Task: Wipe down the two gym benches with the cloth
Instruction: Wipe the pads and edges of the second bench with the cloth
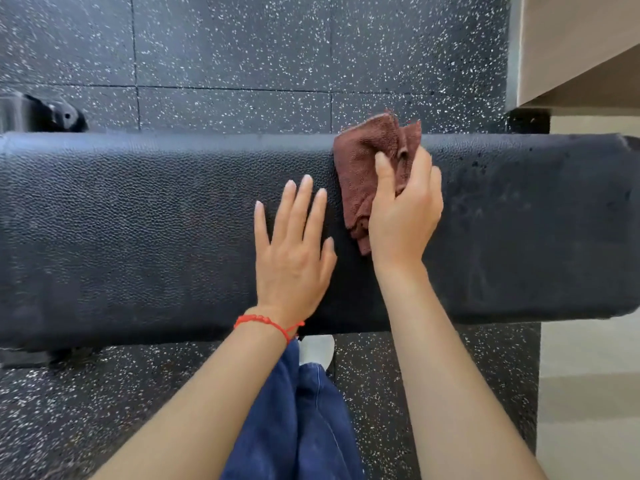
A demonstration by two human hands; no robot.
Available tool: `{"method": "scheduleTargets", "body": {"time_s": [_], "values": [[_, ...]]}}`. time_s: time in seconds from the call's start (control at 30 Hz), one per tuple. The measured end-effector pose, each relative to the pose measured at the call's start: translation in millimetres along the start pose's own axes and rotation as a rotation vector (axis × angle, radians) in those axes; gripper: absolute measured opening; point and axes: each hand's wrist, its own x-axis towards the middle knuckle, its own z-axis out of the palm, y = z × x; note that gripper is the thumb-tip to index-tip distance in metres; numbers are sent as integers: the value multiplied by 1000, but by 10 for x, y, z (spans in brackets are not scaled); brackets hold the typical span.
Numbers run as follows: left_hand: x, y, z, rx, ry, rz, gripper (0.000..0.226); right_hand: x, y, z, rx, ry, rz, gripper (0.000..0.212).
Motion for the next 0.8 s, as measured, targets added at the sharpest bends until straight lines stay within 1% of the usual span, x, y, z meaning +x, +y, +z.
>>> {"method": "scheduleTargets", "body": {"time_s": [0.07, 0.13, 0.33, 0.43, 0.53, 0.63, 0.8], "values": [[2, 33, 71, 33, -45, 23, 55, -52, 23, -45, 2, -26, 3, 51], [-13, 6, 109, 63, -66, 29, 55, -160, 61, -119, 7, -45, 43, 49], [-14, 8, 116, 67, -52, 32, 54, -883, 346, -642, -21, -157, 143, 52], [-25, 15, 124, 84, -56, 30, 54, -1031, 418, -759, -31, -191, 172, 55], [-26, 23, 126, 88, -54, 25, 54, -893, 388, -720, -15, -188, 176, 50], [-12, 26, 118, 96, -47, 29, 54, -602, 356, -619, 9, -169, 132, 46], [-11, 41, 116, 111, -42, 18, 54, 168, 316, -312, 49, -47, 45, 50]]}}
